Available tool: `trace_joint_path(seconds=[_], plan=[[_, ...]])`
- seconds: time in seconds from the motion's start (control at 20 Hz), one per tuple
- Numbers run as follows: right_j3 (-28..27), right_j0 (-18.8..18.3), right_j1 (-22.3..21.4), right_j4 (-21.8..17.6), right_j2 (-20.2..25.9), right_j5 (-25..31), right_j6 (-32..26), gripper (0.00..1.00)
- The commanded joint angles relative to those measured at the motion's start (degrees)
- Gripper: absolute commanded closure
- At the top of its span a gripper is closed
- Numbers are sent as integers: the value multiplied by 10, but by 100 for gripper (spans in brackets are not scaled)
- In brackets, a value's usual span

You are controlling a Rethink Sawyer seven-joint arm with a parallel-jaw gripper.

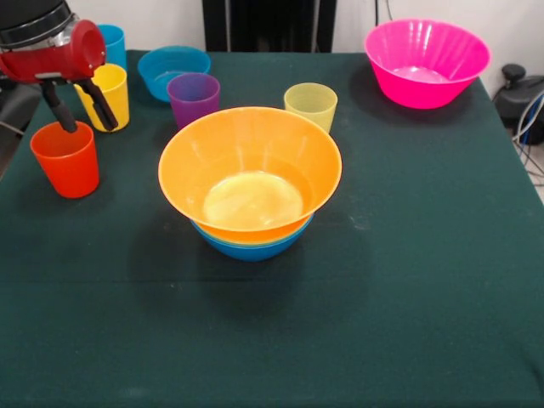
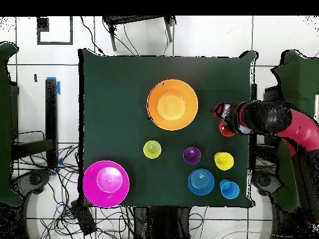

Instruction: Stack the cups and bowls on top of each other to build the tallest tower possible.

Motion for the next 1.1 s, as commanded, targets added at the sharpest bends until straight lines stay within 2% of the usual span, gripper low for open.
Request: trace_joint_path(seconds=[0.05,0.5,1.1], plan=[[-30,11,39,-25,-1,40,-135,0],[-44,21,62,-43,-5,21,-133,0],[-41,25,58,-49,-10,15,-120,0]])
